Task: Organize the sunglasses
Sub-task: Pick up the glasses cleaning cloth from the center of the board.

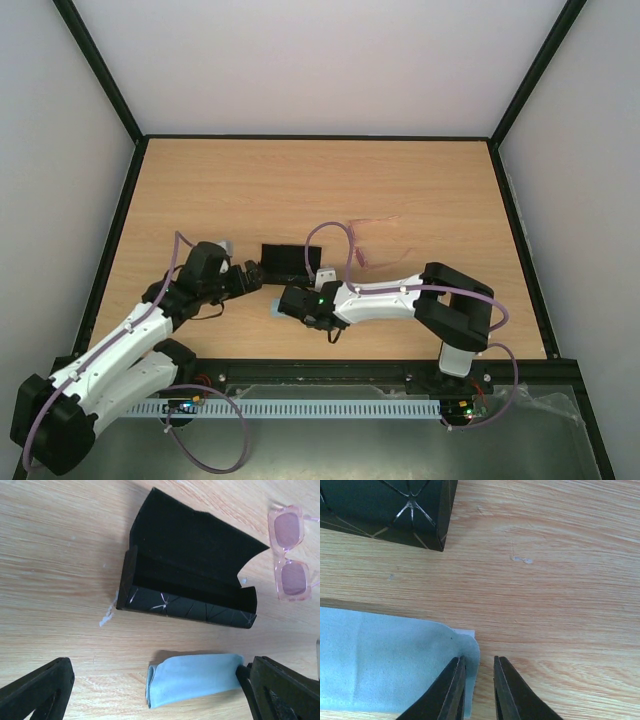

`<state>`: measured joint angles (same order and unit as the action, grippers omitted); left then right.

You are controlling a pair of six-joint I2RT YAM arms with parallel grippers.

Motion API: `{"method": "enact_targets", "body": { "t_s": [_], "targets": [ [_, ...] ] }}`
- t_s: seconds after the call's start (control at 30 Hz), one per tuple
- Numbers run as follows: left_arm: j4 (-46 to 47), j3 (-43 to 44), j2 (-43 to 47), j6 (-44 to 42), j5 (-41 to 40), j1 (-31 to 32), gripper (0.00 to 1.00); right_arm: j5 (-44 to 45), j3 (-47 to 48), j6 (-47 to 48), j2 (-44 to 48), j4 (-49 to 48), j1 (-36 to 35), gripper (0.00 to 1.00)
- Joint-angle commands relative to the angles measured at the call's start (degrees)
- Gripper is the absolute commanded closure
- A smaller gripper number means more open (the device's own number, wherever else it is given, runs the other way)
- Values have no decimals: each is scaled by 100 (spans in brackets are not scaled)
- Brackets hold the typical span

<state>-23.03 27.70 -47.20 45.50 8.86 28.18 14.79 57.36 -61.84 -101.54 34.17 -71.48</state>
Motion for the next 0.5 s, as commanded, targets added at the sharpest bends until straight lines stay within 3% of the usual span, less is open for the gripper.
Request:
{"method": "enact_targets", "body": {
  "t_s": [0.0, 0.47],
  "targets": [
    [-27, -81, -49, 108, -142, 179, 1, 73, -155, 166, 134, 43, 48, 82],
    [-195, -345, -31, 354, -473, 444, 1, -253, -272, 470, 137, -385, 95, 82]
  ]
}}
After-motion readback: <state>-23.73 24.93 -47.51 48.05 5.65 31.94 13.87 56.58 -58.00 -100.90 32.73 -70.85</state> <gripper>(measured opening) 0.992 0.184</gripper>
